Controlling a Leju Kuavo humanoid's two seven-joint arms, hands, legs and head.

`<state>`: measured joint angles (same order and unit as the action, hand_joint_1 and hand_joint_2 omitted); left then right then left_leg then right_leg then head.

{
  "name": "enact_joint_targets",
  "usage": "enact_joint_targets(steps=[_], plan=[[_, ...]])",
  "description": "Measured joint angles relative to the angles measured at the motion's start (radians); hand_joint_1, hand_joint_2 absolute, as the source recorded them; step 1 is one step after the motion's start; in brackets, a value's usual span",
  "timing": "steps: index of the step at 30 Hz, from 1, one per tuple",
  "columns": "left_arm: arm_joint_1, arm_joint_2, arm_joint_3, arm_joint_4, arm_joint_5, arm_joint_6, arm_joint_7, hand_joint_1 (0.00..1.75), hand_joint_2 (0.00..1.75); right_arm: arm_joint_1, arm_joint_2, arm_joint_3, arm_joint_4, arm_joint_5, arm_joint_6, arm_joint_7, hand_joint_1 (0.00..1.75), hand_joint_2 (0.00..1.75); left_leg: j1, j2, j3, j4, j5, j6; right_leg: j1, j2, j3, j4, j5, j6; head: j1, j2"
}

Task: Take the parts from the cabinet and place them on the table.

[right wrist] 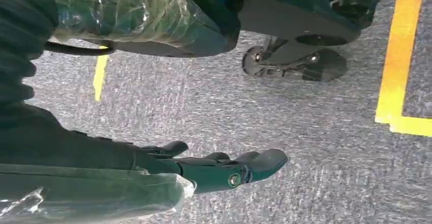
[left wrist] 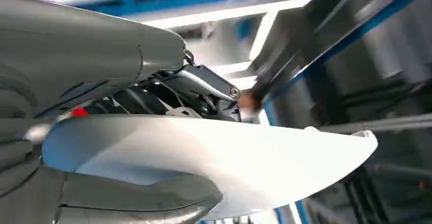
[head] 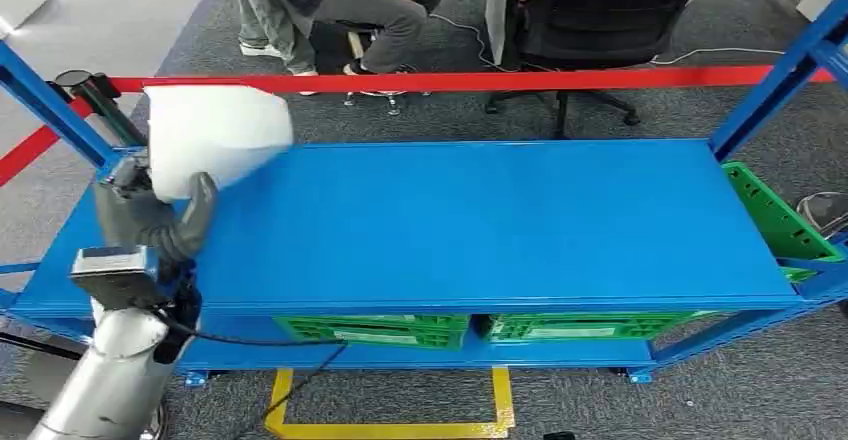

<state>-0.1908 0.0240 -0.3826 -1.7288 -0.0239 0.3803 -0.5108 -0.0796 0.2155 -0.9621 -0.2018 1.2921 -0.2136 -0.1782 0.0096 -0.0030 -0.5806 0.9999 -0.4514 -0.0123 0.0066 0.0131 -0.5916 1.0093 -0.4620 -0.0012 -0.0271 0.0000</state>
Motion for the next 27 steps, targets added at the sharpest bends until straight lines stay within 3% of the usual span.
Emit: enact_joint_targets(steps=[10, 17, 23, 24, 25, 26, 27], plan=[[0.072, -0.003, 0.042, 0.0, -0.025, 0.018, -0.04, 1.75, 1.75, 0.002, -0.001, -0.002, 0.0, -0.058, 0.048, -0.166, 0.0, 1.75, -0.001, 0.0, 0.0, 0.001, -0.001, 0.002, -0.001, -0.001, 0.0, -0.001, 0.0, 0.0, 0.0, 0.0], [0.087, -0.012, 0.065, -0.005, -0.01, 0.015, -0.034, 1.75, 1.75, 0.002, -0.001, -0.005, 0.0, -0.058, 0.011, -0.159, 0.0, 1.75, -0.006, 0.0, -0.001, 0.004, -0.004, 0.007, -0.006, -0.001, 0.0, -0.001, 0.0, 0.005, 0.0, 0.0], [0.087, -0.016, 0.073, -0.007, -0.009, 0.015, -0.034, 1.75, 1.75, 0.001, -0.001, -0.005, 0.0, -0.058, 0.011, -0.159, 0.0, 1.75, -0.01, 0.0, 0.0, 0.0, -0.002, 0.025, -0.009, -0.001, 0.006, -0.008, 0.003, 0.02, -0.001, 0.0], [0.087, -0.018, 0.073, -0.01, -0.009, 0.015, -0.034, 1.75, 1.75, 0.0, -0.002, -0.005, 0.0, -0.058, 0.011, -0.159, 0.0, 1.75, 0.004, 0.003, 0.007, -0.015, 0.008, 0.031, -0.009, -0.001, -0.005, -0.003, -0.004, 0.023, -0.001, 0.0], [0.086, -0.021, 0.073, -0.011, -0.009, 0.015, -0.034, 1.75, 1.75, 0.0, -0.003, -0.005, 0.0, -0.057, 0.011, -0.16, 0.0, 1.75, 0.003, 0.004, 0.01, -0.019, 0.009, 0.034, -0.008, -0.003, -0.012, 0.021, -0.025, 0.03, 0.002, 0.0], [0.086, -0.024, 0.073, -0.011, -0.009, 0.013, -0.034, 1.75, 1.75, 0.0, -0.003, -0.005, 0.0, -0.057, 0.011, -0.159, 0.0, 1.75, 0.004, 0.004, 0.009, -0.018, 0.01, 0.036, -0.011, -0.003, -0.036, 0.076, -0.059, 0.034, 0.007, 0.0], [0.089, -0.024, 0.073, -0.011, -0.008, 0.013, -0.034, 1.75, 1.75, 0.0, -0.003, -0.005, 0.0, -0.057, 0.011, -0.159, 0.0, 1.75, 0.005, 0.004, 0.009, -0.018, 0.009, 0.036, -0.016, -0.003, -0.078, 0.166, -0.101, 0.04, 0.005, 0.0]])
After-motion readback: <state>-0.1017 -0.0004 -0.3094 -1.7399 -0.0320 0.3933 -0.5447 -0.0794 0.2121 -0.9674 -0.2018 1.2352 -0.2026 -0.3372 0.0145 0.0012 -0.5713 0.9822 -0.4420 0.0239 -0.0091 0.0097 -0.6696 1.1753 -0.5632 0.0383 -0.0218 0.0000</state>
